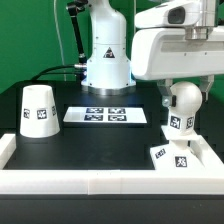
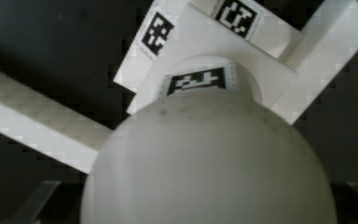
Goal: Assemble lamp
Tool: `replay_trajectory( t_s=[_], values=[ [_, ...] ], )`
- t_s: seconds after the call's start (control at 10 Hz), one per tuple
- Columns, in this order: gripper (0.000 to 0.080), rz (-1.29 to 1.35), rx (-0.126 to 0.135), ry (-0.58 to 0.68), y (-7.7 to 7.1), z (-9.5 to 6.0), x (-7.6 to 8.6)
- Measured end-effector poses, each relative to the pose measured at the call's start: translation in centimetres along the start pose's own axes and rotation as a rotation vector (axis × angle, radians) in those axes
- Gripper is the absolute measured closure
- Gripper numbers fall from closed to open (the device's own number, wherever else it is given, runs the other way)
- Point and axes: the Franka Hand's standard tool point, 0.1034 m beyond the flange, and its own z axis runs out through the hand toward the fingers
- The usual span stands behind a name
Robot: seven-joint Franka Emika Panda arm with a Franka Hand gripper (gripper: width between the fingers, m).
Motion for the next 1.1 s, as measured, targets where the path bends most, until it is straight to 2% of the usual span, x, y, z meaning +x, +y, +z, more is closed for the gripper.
replay_trajectory(
  t_s=[0.4,1.0,1.1],
  values=[
    [0.0222,0.422,-0.015,-0.010,0.46,0.02,-0.30],
    [0.0222,0.712,-0.015,-0.011,0.85,0.11,-0.49],
    [0.0222,0.898,-0.006,-0.013,0.97,0.05,-0.72]
  ],
)
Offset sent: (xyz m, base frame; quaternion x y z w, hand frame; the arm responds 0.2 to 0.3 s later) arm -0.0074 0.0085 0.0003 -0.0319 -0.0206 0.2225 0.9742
